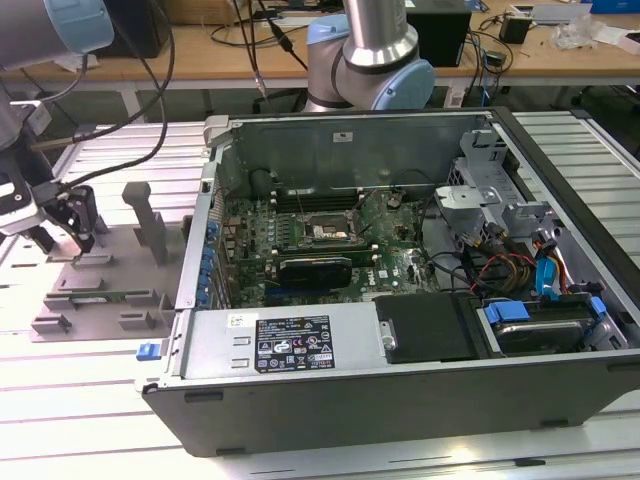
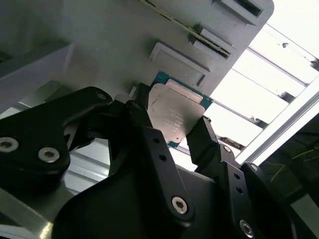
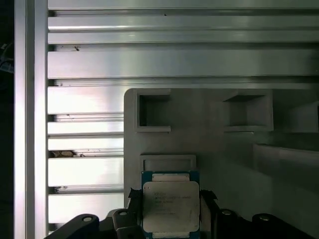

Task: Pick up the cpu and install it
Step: 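Pick up the cpu and move it towards the insertion slot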

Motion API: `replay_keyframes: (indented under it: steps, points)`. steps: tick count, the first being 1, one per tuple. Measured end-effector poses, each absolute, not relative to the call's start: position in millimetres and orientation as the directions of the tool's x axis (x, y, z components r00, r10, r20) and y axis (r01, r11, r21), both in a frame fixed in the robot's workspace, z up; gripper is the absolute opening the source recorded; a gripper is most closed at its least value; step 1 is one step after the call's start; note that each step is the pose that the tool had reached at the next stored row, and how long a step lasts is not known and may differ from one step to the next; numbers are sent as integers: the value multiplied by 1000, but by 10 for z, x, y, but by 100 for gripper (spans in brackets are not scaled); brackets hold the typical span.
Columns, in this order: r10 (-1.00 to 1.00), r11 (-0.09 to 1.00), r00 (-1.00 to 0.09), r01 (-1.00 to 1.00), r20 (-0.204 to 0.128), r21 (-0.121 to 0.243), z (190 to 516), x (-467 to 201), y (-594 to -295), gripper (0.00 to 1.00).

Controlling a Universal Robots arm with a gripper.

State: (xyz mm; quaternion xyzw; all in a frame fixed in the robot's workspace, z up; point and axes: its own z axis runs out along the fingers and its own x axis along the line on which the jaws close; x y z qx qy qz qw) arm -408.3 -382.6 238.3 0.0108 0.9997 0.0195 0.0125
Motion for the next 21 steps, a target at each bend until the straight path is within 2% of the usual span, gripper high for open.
replay_keyframes:
  steps: [21]
  points:
    - [22,999,-999,21,-24,39,2732,-4082,-3804,55]
